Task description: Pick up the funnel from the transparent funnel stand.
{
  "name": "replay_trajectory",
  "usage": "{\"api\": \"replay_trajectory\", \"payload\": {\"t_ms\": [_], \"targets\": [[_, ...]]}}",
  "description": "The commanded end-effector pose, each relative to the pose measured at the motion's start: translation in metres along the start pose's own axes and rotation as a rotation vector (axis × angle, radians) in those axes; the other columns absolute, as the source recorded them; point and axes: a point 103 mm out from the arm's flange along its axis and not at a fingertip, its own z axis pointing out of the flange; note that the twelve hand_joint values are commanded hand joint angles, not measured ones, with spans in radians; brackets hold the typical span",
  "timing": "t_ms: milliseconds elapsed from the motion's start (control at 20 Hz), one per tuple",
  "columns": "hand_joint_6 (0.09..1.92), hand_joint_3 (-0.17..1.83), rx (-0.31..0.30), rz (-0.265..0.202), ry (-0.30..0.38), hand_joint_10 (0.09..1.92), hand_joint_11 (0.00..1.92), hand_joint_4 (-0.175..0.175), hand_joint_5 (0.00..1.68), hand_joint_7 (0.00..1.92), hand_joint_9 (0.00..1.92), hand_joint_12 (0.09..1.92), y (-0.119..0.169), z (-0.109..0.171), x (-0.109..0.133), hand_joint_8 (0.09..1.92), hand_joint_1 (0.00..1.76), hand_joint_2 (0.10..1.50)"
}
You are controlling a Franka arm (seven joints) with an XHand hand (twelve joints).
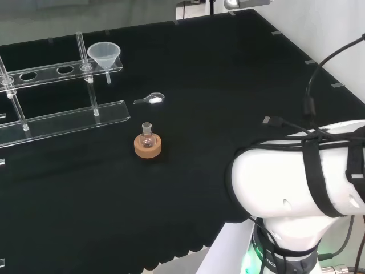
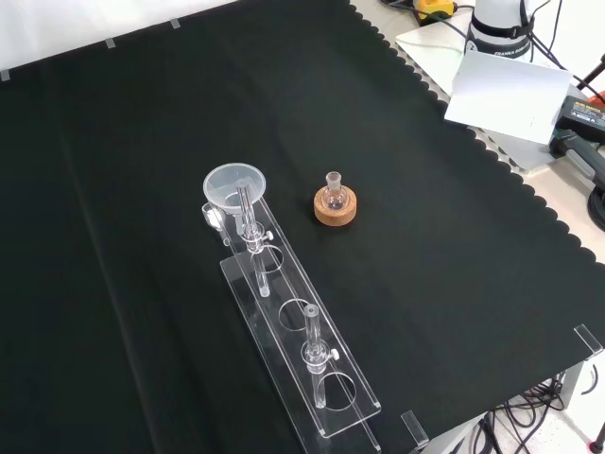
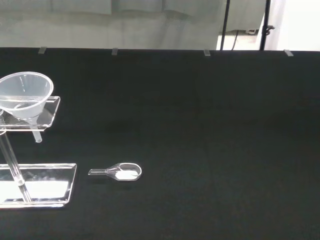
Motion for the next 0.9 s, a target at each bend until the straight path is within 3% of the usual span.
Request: {"api": "replay_trajectory", "payload": {"t_ms": [50,500,900], "targets": [[0.09,0.42,0.019,-0.012,0.020,0.60,0.01,0.034,0.17,0.00,0.05,1.36,0.020,0.009,-0.005,0.24,0.00,1.18],[0.09,0.41,0.058,-0.038,0.014,0.60,0.01,0.031,0.17,0.00,0.05,1.36,0.056,0.024,0.022,0.24,0.00,1.18],[0.09,0.39,0.123,-0.102,-0.030,0.60,0.01,0.028,0.18,0.00,0.05,1.37,0.111,0.038,0.049,0.24,0.00,1.16]]}}
